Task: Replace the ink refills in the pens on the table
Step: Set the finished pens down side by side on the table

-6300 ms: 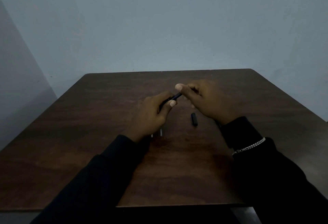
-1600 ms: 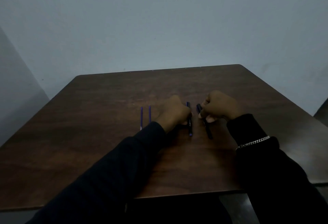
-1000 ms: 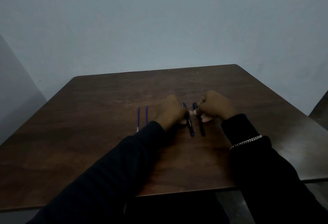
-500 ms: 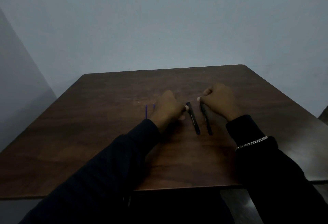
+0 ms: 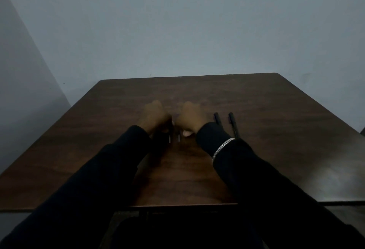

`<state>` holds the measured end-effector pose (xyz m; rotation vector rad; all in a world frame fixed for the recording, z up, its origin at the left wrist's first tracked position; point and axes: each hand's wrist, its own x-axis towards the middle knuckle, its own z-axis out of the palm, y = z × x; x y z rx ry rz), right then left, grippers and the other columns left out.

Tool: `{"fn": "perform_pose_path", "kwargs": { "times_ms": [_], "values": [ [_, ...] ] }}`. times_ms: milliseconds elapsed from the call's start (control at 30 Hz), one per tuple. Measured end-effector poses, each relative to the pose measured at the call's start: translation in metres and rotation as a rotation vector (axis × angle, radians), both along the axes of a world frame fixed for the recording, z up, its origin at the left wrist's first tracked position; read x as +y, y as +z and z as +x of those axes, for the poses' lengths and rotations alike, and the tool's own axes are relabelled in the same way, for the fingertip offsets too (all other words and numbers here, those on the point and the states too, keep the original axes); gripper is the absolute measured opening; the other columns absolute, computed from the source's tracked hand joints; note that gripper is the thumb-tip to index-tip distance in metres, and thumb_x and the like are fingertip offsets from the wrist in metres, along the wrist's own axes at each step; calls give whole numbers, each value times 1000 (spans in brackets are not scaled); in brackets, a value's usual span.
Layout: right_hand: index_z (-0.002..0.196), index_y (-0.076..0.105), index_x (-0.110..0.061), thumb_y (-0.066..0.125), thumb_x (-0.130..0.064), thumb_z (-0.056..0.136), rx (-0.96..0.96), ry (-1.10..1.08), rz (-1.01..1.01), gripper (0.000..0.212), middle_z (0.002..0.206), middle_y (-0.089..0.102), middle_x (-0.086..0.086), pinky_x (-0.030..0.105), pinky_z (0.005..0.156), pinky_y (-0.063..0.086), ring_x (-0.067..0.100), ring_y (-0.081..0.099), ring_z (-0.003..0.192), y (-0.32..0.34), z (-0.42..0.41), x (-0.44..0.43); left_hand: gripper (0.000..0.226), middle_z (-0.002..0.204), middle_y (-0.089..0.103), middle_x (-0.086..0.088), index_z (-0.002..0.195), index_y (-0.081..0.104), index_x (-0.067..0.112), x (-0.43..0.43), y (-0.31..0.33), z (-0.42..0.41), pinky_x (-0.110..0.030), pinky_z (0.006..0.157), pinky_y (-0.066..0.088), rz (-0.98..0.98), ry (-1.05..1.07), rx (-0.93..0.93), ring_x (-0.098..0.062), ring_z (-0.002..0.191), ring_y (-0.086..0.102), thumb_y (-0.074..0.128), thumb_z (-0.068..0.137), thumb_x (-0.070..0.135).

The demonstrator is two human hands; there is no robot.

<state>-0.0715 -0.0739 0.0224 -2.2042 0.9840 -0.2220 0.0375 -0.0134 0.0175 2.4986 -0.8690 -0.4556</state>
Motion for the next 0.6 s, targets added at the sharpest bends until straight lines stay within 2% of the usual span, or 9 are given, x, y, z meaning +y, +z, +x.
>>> {"fn": "perform_pose_path", "kwargs": {
  "times_ms": [67,100,200,333,433,500,600],
  "values": [
    [97,67,-1,64,-15,95,-12,-15,-13,14,98,74,19,46,76,65,32,76,85,-3,5,2,26,72,69,-9,73,64,8,-1,0,-2,-29,48,52,-7,12,-9,-17,61,68,75,95,16],
    [93,66,-2,64,-13,94,-17,-11,-17,12,99,74,20,47,77,64,33,76,86,-3,6,3,29,69,65,-8,71,61,8,-2,1,-3,-26,44,46,-8,16,-13,-15,57,63,74,95,16],
    [80,58,-8,60,-9,96,-17,-15,6,17,94,72,19,43,68,65,32,76,78,-2,4,4,32,68,61,-6,71,57,9,-3,4,-9,-24,44,41,-10,22,-8,-13,56,59,73,97,17],
    [75,57,-9,58,-15,98,33,-41,-37,24,86,70,16,42,62,65,30,76,73,1,-12,2,32,71,69,-8,67,59,10,-2,6,-19,-25,49,52,-35,-40,25,-14,58,63,74,95,15],
    [66,51,-10,58,-16,97,59,-75,-93,32,71,61,12,30,46,54,28,70,71,4,-35,2,33,67,72,-10,62,61,9,-1,3,-29,-22,37,46,-73,-58,83,-11,49,64,80,89,8],
    [62,50,-10,57,-13,97,67,-85,-118,36,70,60,11,32,52,53,28,68,74,4,-49,1,36,66,74,-10,58,60,9,-3,2,-38,-20,37,45,-93,-71,81,-10,46,64,83,86,8],
    [60,51,-11,55,-9,98,24,-84,-99,38,63,58,6,44,75,61,30,69,78,1,-59,1,40,53,58,0,59,54,12,-3,6,-55,-14,28,35,-130,-107,77,-1,30,51,74,93,5]
  ]
}}
